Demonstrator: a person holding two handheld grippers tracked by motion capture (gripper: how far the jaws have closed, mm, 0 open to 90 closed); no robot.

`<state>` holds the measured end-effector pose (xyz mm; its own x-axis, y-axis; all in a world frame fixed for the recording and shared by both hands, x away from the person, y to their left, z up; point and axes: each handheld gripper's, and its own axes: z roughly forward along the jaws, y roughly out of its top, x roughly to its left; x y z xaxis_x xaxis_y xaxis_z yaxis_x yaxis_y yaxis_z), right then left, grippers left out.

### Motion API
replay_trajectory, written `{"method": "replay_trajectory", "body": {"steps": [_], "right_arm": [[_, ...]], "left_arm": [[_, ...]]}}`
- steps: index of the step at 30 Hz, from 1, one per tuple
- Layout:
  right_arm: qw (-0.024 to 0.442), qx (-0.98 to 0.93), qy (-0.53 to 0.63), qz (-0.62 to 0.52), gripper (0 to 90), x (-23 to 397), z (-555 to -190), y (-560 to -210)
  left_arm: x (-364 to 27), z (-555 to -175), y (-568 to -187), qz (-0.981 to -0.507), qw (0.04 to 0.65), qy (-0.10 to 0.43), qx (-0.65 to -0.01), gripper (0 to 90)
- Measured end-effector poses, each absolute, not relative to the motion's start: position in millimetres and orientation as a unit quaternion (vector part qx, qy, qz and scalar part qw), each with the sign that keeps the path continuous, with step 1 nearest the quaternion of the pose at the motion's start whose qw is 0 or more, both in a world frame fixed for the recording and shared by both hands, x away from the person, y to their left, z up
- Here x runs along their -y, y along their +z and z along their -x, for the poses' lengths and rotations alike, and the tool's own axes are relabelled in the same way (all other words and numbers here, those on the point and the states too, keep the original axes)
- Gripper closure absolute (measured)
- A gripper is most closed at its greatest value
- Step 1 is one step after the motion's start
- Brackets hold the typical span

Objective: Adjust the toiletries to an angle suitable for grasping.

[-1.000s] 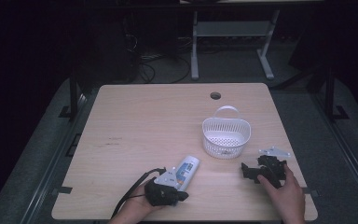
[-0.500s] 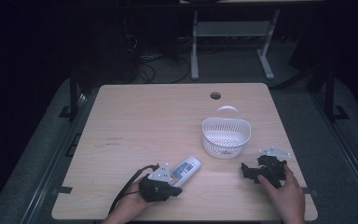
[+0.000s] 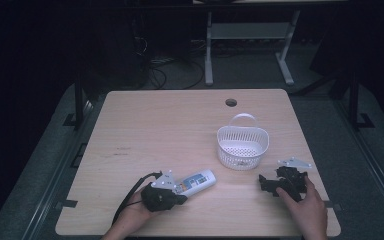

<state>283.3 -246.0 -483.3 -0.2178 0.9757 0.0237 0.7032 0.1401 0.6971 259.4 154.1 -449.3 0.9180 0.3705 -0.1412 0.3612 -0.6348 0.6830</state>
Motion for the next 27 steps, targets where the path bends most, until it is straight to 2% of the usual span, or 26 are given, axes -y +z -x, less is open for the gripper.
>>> {"method": "replay_trajectory", "body": {"steps": [27], "right_arm": [[0.226, -0.72, 0.301, -0.583, 0.0, 246, -283, -483]], "left_arm": [[-192, -275, -448, -0.897, 0.363, 0.04, -0.249, 90.0]]}}
